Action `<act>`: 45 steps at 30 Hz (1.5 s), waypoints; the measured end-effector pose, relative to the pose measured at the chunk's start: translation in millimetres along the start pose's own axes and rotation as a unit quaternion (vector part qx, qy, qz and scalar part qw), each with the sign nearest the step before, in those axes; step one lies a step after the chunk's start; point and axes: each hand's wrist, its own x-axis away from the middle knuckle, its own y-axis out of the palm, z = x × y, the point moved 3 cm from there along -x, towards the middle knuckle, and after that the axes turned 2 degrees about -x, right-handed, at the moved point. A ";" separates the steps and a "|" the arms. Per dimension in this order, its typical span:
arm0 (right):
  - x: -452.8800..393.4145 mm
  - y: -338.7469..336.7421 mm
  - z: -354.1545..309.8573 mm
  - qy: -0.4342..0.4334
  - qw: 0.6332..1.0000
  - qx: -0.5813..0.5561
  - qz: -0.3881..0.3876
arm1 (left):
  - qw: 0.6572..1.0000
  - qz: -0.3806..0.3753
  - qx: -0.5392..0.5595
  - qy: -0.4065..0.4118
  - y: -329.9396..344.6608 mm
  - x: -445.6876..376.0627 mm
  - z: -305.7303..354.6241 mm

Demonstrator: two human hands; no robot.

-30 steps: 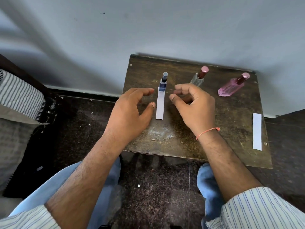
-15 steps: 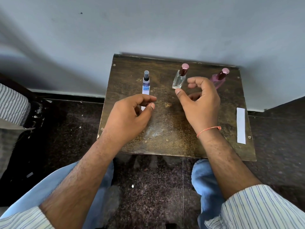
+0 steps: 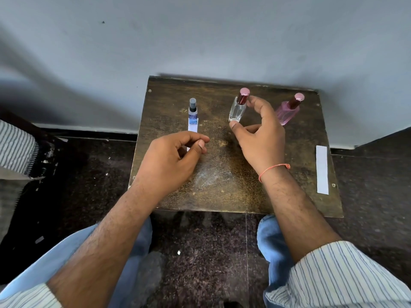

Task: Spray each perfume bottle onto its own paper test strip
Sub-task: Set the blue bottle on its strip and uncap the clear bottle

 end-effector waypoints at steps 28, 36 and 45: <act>6.7 4.1 -4.3 -0.043 0.995 -0.024 -0.091 | 0.999 0.044 0.023 0.001 -0.5 -1.6 -4.6; 24.2 -5.9 -21.1 -0.159 0.961 -0.073 -0.213 | 0.987 0.032 0.152 0.032 -0.4 -4.0 6.7; 26.4 -21.8 -16.2 -0.184 0.957 -0.068 -0.215 | 0.982 -0.002 0.173 0.070 11.3 -4.5 16.0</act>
